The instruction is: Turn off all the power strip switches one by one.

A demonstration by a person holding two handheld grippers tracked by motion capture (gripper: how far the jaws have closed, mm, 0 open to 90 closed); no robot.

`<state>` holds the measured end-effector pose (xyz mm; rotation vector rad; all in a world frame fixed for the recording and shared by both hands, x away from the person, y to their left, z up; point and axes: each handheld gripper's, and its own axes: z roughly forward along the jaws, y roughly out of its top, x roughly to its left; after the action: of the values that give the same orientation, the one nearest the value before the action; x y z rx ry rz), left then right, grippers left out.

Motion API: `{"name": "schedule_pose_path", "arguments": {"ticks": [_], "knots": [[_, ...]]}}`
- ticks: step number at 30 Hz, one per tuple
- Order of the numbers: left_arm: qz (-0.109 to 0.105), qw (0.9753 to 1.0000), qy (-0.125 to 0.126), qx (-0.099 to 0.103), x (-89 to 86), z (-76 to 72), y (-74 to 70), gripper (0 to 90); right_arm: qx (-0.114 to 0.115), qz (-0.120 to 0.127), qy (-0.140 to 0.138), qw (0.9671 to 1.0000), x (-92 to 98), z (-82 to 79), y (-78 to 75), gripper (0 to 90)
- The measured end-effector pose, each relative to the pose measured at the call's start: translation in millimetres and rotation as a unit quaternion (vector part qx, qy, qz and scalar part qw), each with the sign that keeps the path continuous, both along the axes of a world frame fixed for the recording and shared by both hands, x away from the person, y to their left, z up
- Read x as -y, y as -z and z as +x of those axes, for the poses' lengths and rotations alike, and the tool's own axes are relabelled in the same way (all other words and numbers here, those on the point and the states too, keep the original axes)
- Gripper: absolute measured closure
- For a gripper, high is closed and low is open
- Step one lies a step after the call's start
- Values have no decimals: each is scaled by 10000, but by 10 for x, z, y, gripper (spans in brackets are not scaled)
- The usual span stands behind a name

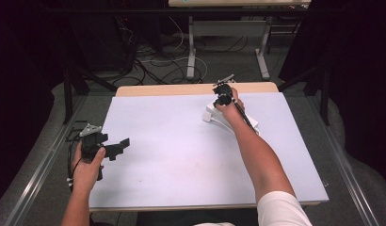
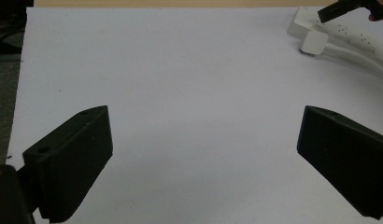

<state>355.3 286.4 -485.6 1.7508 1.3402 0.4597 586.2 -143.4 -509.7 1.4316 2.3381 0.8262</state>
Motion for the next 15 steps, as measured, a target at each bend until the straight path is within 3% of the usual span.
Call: {"name": "schedule_pose_path", "arguments": {"ticks": [15], "knots": [[15,10000,16,24,-6,-5,-2,35,-52,-57,48,10000,-20,31,82,900]]}}
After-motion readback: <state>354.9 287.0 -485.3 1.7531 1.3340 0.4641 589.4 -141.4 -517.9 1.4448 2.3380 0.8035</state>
